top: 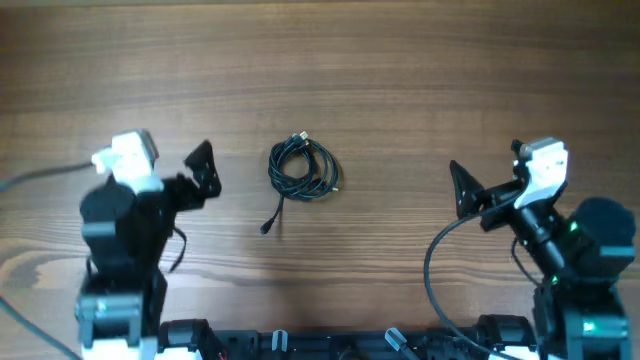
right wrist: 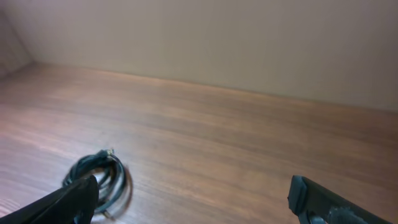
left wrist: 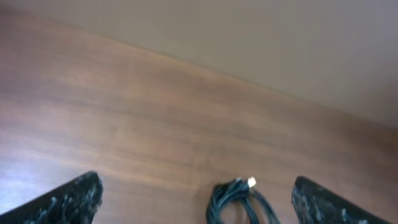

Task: Untangle cables
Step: 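Move the left gripper forward and grasp the coiled black cable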

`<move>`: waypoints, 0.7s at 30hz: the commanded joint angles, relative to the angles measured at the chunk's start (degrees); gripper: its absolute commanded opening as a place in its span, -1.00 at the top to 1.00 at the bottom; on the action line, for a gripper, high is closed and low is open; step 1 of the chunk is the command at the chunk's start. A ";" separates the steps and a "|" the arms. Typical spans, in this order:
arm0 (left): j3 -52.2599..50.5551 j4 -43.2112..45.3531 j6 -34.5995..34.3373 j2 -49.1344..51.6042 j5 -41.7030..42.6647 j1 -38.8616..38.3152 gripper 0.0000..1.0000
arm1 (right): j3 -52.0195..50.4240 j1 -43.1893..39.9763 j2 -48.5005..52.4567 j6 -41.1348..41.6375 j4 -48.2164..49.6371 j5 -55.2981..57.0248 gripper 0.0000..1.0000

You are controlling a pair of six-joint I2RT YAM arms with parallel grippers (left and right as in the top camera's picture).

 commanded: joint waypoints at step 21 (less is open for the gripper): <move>29.86 -23.06 0.48 26.60 13.62 0.42 -1.00 | 30.86 0.28 28.44 15.78 -24.90 -8.17 -1.00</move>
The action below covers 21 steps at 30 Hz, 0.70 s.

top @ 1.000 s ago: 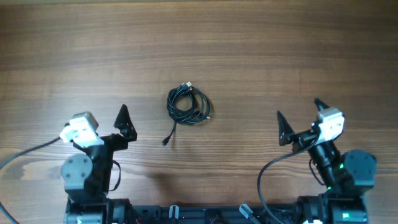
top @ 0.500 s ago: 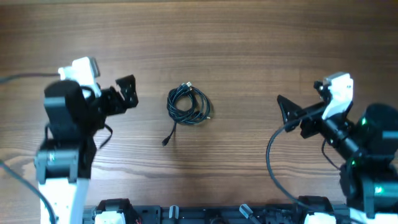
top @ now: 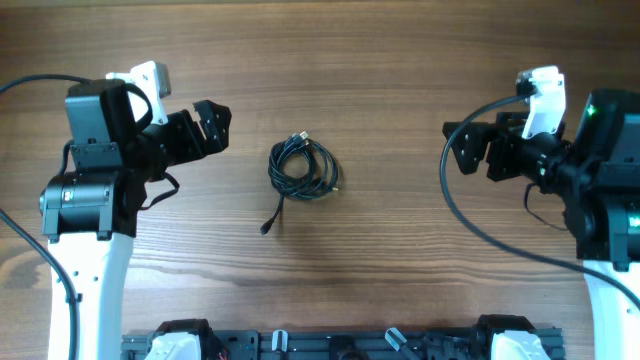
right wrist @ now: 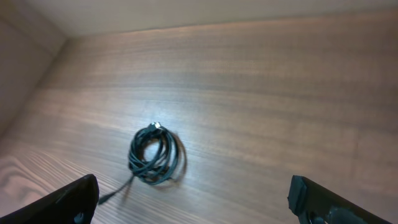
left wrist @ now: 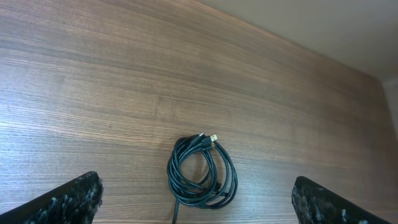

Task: Untangle cables
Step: 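Move the left gripper forward and grasp the coiled black cable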

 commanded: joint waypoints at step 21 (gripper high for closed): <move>0.63 -2.95 -25.38 26.53 -12.35 -12.04 -0.29 | 1.38 0.28 9.33 8.11 -4.20 -1.57 -0.99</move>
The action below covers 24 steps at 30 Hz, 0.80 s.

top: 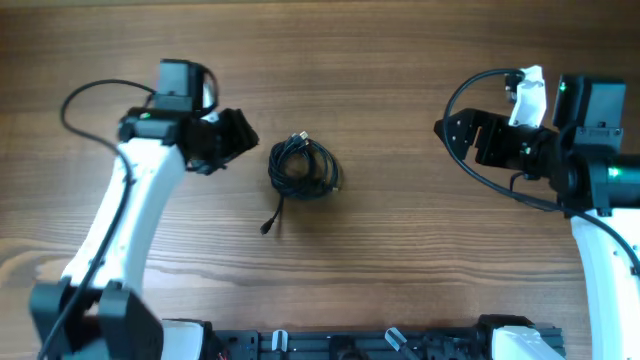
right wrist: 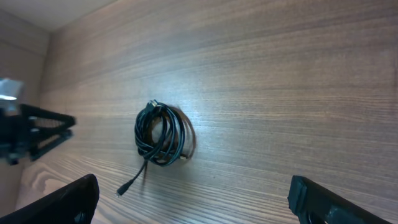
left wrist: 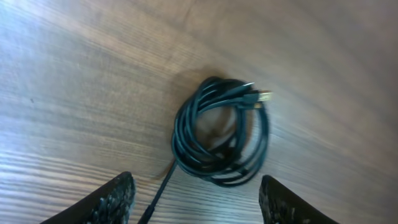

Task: Untangle cables
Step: 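Move the left gripper forward and grasp the coiled black cable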

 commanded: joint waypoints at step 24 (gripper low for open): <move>0.48 5.01 -16.15 20.46 -14.45 -12.33 0.03 | 1.29 0.28 1.88 0.24 -1.68 0.15 -1.00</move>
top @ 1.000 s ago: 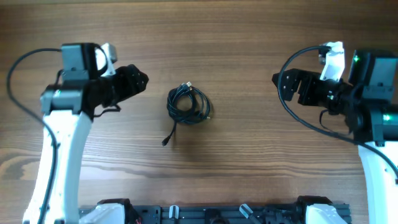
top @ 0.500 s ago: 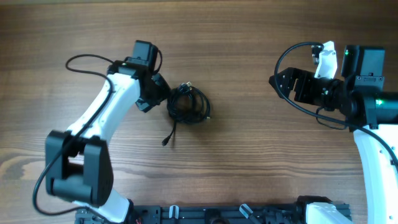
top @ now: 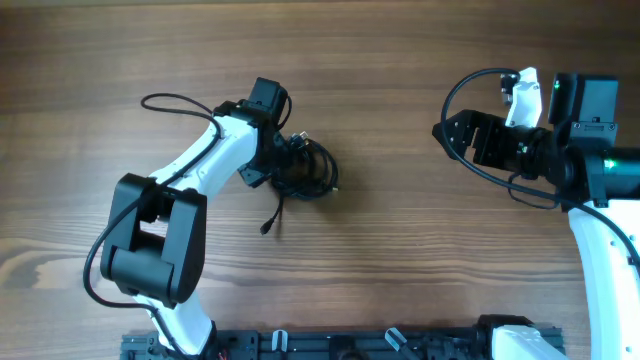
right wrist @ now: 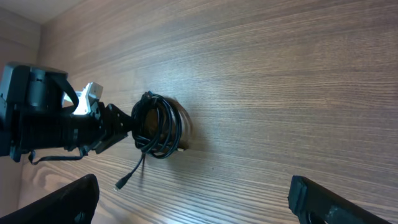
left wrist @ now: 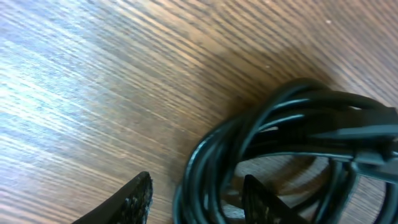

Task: Untangle cables

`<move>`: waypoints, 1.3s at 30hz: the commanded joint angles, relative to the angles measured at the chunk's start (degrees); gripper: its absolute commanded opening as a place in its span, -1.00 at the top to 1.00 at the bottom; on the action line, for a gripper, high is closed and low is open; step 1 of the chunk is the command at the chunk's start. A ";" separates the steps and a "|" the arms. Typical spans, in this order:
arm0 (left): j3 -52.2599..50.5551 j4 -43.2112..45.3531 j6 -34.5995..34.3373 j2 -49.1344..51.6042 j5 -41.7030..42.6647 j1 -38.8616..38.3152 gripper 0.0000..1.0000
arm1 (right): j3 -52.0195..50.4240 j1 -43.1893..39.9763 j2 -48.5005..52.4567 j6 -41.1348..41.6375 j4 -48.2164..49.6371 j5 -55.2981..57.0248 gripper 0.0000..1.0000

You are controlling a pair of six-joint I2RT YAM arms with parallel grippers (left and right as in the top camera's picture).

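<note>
A black cable (top: 322,182) lies coiled in a tangled ring on the wooden table, a connector at its top and a loose plug end (top: 266,228) trailing to the lower left. My left gripper (top: 277,160) is down at the coil's left side. In the left wrist view it (left wrist: 198,202) is open, with its two fingers either side of the coil's left strands (left wrist: 214,143). My right gripper (top: 452,135) hangs open well to the right of the coil, nothing between its fingers (right wrist: 194,183). The right wrist view shows the coil (right wrist: 158,127) far off.
The table (top: 420,260) is bare brown wood around the coil. The left arm (top: 190,165) stretches across the left half of the table. The right arm's body (top: 590,160) stays at the right edge.
My left gripper has moved right and down from just left of the coil onto the coil's left side, its fingers now straddling the strands and closer together. The right gripper has hardly moved.
Both grippers were open and low near the table's front, the coil untouched between them. Then both arms were raised and further back. Then the left gripper was just left of the coil. Now it straddles the coil's left strands; the cable lies where it was.
</note>
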 commanded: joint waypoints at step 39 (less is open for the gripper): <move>5.57 2.01 7.37 -10.93 13.20 0.98 0.92 | -0.44 15.28 2.95 13.88 12.04 4.39 -0.68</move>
